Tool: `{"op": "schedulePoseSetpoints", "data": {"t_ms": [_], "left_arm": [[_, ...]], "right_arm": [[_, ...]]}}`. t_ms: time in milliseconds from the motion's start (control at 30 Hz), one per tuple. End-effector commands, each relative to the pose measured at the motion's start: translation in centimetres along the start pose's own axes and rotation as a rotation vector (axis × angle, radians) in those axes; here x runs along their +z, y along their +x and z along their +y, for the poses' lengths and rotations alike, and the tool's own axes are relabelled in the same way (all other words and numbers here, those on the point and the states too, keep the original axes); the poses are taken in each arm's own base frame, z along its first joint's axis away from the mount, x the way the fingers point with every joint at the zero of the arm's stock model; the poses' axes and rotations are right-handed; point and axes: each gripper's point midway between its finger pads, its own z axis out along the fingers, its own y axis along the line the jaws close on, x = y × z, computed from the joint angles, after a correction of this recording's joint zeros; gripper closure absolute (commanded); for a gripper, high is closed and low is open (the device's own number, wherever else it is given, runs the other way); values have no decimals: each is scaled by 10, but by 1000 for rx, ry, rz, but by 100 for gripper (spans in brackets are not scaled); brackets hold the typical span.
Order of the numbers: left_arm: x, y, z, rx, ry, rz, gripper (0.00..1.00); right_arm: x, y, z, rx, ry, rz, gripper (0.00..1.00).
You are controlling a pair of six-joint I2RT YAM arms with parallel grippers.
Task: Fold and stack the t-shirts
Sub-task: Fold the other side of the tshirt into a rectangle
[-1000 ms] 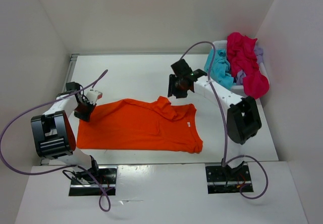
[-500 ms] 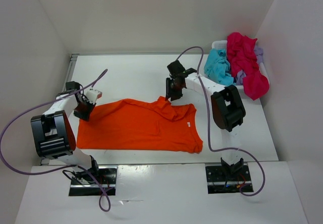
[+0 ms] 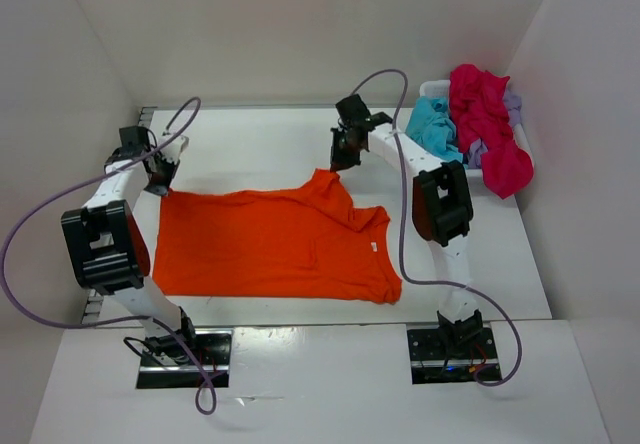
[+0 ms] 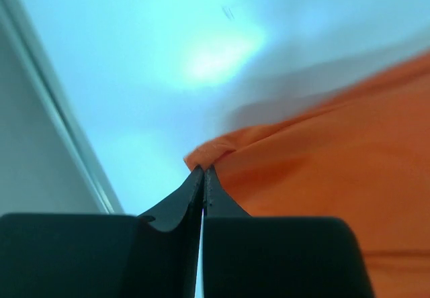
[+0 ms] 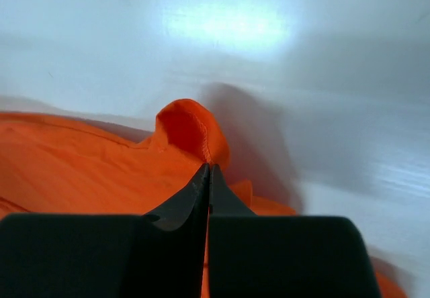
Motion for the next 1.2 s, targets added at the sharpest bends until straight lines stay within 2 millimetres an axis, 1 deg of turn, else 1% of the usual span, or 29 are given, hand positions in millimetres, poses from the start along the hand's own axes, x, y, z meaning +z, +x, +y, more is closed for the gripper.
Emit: {"op": "schedulePoseSetpoints", "data": {"t_ms": [0, 133, 167, 200, 233, 267, 300, 333, 367, 400, 433, 467, 500, 533, 567, 600, 633, 667, 700, 733, 767, 833, 900, 933, 1000, 1033, 1100, 1133, 1167], "left_arm": [[0, -48, 18, -19, -52, -122, 100], [9, -49, 6, 21, -31, -116, 100], [11, -44, 6, 20, -35, -101, 100], [7, -51, 4, 30, -40, -122, 100], [4, -49, 3, 31, -41, -123, 100], [4, -45, 1, 42, -38, -117, 100], [-3, -46, 1, 56, -46, -128, 100], [-5, -42, -1, 87, -46, -123, 100], [-7, -28, -2, 98, -52, -102, 100], [-8, -22, -4, 115, -48, -94, 100], [-8, -14, -4, 127, -47, -81, 100], [-10, -8, -4, 167, -56, -71, 100], [-4, 9, -11, 180, -38, -29, 100], [-5, 15, -12, 193, -43, -17, 100], [-6, 23, -8, 203, -55, -1, 100], [-5, 27, -11, 203, -47, 9, 100], [-4, 35, -8, 202, -53, 26, 100], [-6, 37, -9, 211, -52, 28, 100], [-9, 40, -6, 200, -60, 31, 100], [-8, 43, -8, 199, -54, 38, 100], [-12, 44, -3, 189, -66, 33, 100], [-18, 45, 6, 170, -86, 29, 100], [-26, 40, 11, 152, -98, 8, 100], [-26, 41, 7, 151, -79, 11, 100], [-26, 42, 4, 161, -63, 13, 100], [-26, 41, 3, 170, -54, 5, 100], [-25, 43, -5, 178, -16, 5, 100], [-27, 40, -6, 180, -11, -11, 100], [-26, 44, -9, 178, -4, -3, 100]], "right_arm": [[-27, -51, 9, -36, 2, -113, 100], [-36, -73, 10, -59, 30, -177, 100], [-35, -72, 10, -58, 33, -171, 100], [-37, -74, 11, -58, 34, -169, 100], [-38, -71, 10, -57, 39, -158, 100], [-37, -68, 15, -78, 34, -154, 100], [-45, -62, 19, -85, 32, -146, 100], [-46, -53, 22, -100, 54, -143, 100], [-38, -35, 15, -107, 81, -109, 100], [-53, -36, 22, -117, 69, -144, 100], [-54, -27, 24, -126, 66, -136, 100], [-45, -2, 16, -126, 85, -83, 100], [-58, 1, 19, -107, 65, -96, 100], [-59, 11, 19, -102, 65, -86, 100], [-51, 35, 15, -102, 69, -36, 100], [-53, 44, 17, -90, 59, -24, 100], [-63, 48, 22, -90, 44, -38, 100], [-59, 69, 14, -84, 64, 5, 100], [-61, 80, 24, -84, 40, 14, 100], [-69, 88, 29, -83, 23, 17, 100], [-67, 103, 25, -80, 35, 46, 100], [-74, 121, 24, -63, 37, 65, 100], [-78, 129, 19, -40, 39, 67, 100], [-77, 140, 11, -29, 55, 87, 100], [-85, 146, 10, -20, 43, 89, 100], [-82, 157, 7, -8, 42, 124, 100], [-83, 161, 10, -7, 24, 122, 100], [-82, 168, 13, -7, 16, 140, 100], [-81, 175, 15, -19, 17, 152, 100]]}}
